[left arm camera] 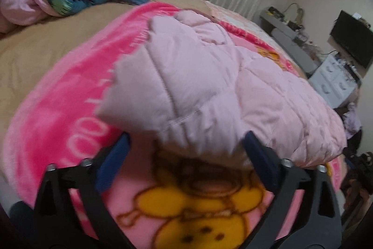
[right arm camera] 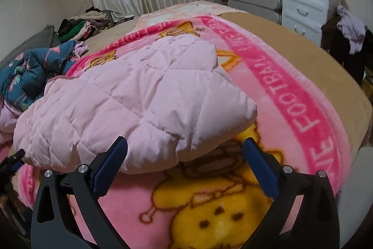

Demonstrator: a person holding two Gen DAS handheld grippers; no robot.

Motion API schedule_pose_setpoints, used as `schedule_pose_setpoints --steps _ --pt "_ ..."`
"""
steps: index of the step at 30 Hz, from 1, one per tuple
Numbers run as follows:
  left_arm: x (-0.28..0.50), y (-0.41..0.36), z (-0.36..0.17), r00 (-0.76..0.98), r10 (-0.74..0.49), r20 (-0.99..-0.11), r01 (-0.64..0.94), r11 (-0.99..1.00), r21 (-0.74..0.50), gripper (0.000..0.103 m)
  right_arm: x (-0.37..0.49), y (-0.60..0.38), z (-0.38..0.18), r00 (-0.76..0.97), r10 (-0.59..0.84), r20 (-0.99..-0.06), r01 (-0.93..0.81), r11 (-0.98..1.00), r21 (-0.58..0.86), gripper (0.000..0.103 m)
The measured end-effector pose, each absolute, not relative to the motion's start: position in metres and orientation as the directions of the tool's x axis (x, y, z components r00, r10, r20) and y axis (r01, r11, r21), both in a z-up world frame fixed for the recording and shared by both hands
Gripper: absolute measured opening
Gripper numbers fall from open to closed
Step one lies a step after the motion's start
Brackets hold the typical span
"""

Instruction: Fold large clothes

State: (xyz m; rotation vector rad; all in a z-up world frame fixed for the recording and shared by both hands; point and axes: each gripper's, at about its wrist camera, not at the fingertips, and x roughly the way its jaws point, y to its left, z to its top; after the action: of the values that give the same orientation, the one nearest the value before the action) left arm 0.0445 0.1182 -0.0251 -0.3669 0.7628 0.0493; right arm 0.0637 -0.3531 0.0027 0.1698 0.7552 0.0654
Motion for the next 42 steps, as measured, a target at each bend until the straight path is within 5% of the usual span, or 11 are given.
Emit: schedule_pose_setpoints --steps 25,42 --pt "-0.040 0.033 0.033 0.803 -0.098 -0.588 -0.036 0.977 -0.211 0.094 -0.057 -0.284 0.059 0.831 0.222 -0.510 -0.249 0.968 0.015 0.099" --pt "-0.046 -0.005 0.015 0.771 -0.098 -0.630 -0.004 0.987 -0.159 0.094 -0.091 -0.264 0.028 0.790 0.249 -0.561 -0.277 0.960 0.037 0.099"
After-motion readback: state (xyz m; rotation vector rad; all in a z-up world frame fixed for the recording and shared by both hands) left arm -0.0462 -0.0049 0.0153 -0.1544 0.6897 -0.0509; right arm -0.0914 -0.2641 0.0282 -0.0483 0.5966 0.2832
